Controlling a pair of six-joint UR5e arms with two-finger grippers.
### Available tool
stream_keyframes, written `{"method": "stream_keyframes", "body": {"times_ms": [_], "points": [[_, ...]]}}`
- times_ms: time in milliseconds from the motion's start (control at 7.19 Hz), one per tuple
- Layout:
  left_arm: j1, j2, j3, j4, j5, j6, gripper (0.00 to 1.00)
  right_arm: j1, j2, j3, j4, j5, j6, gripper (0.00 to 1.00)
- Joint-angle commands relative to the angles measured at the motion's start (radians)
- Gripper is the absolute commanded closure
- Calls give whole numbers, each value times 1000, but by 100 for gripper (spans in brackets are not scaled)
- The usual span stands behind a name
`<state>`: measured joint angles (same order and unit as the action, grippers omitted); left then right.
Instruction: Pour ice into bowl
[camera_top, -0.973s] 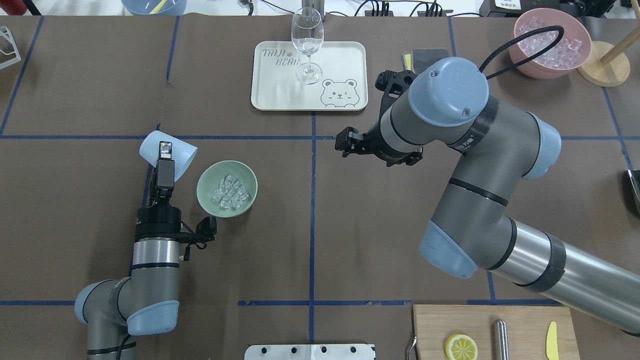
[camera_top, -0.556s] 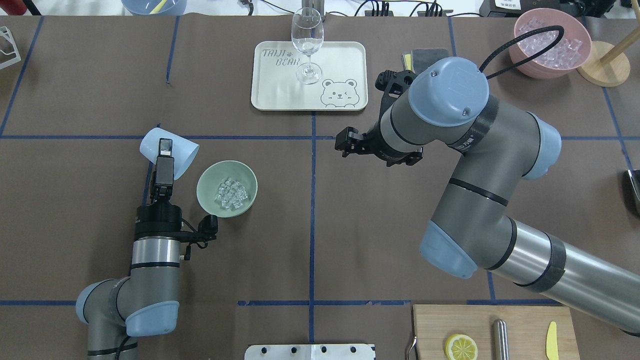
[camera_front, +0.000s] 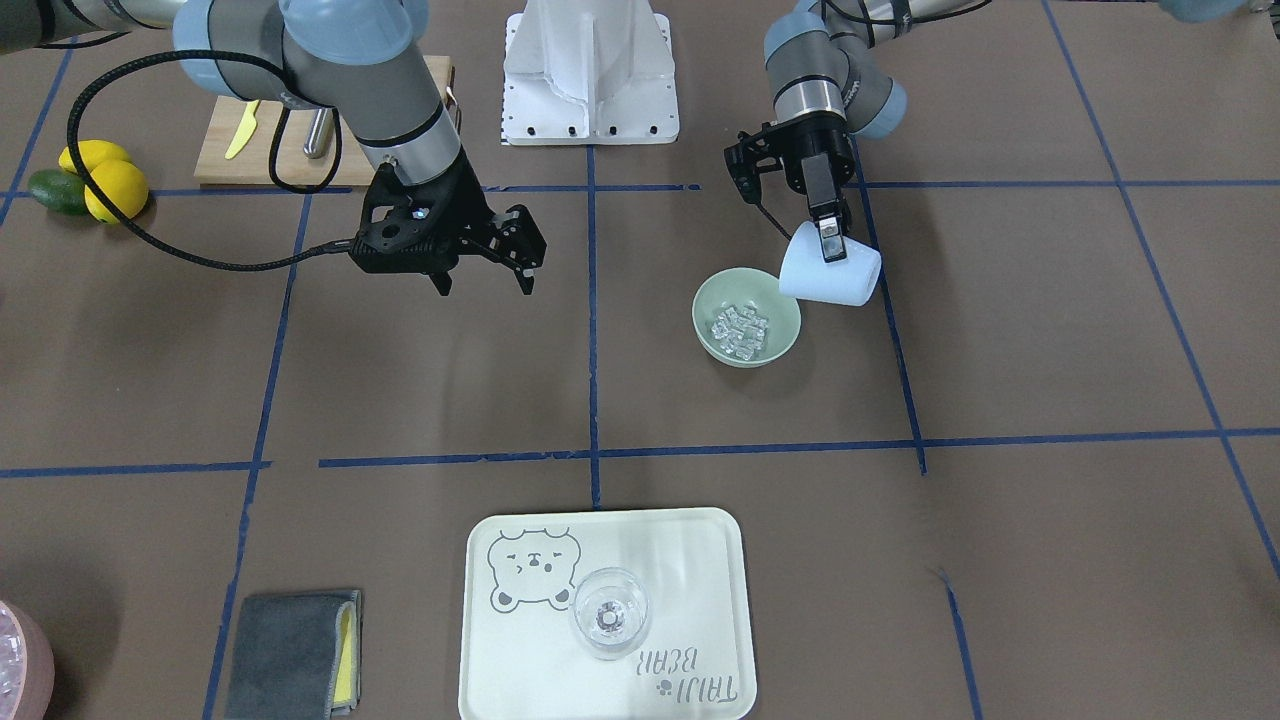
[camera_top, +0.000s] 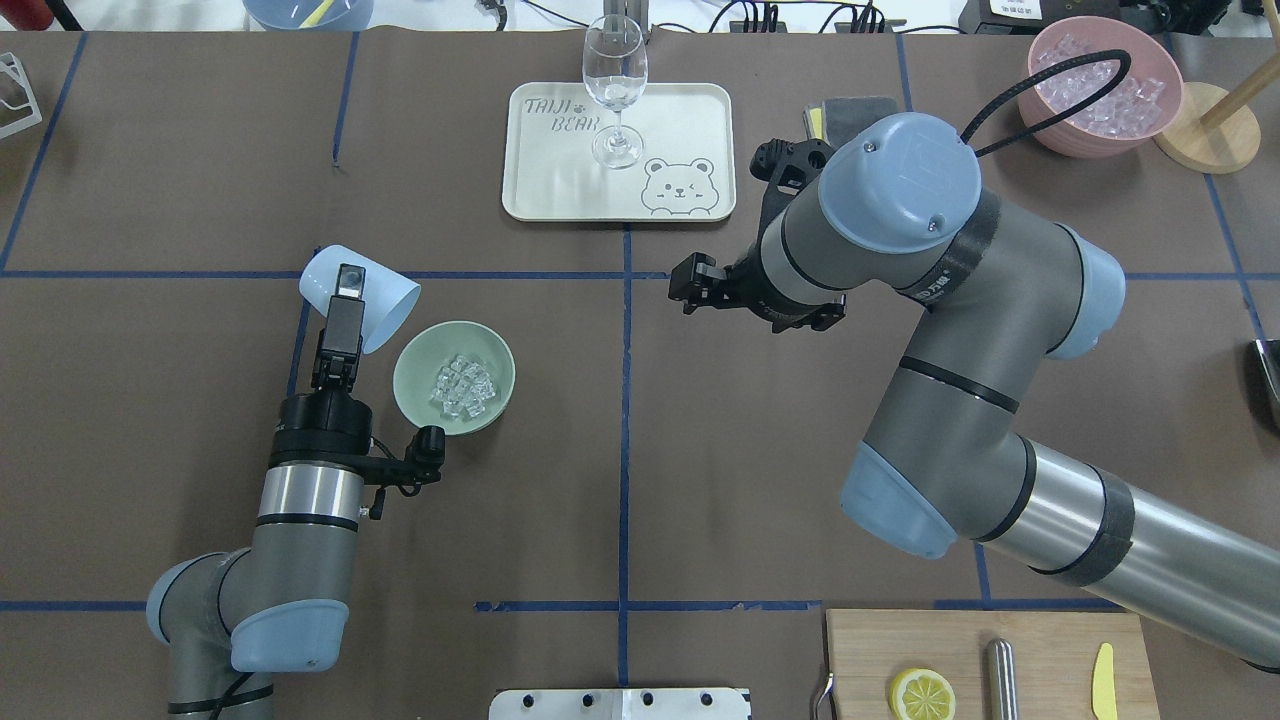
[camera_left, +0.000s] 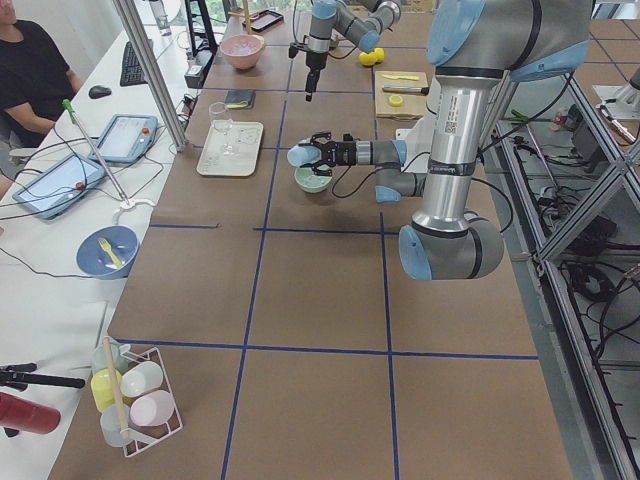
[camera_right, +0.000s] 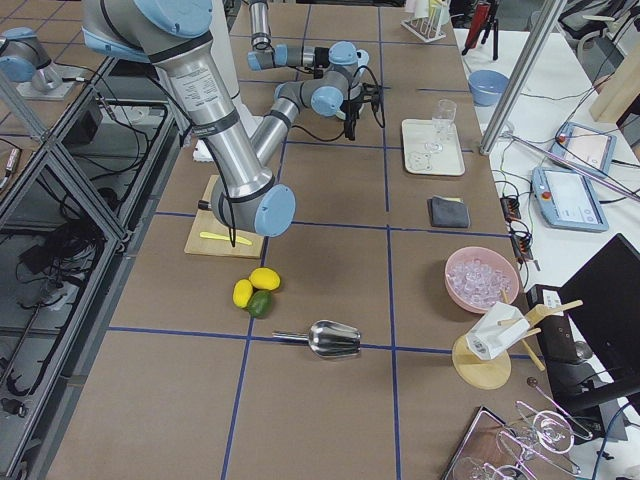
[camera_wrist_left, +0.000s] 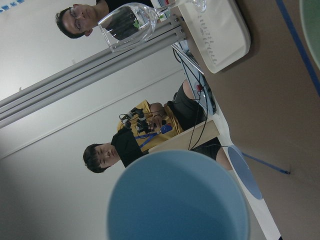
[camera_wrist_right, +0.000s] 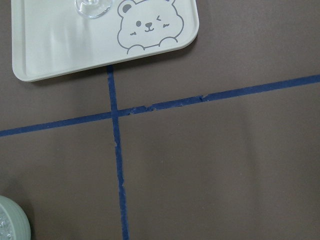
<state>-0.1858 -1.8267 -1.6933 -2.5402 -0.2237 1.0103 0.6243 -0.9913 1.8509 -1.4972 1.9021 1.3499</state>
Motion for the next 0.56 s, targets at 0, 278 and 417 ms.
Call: {"method": "stream_keyframes", "body": {"times_ms": [0,278,417], "points": [[-7,9,-22,-2,-92,1,100,0,-1,1,0,0,0,0],[-15,42,-38,-5,-144,-5,100,-2,-1,1,0,-2,0,0],[-30,67,-52,-6,-193,-13,100,-2,-1,1,0,-2,0,0]]}}
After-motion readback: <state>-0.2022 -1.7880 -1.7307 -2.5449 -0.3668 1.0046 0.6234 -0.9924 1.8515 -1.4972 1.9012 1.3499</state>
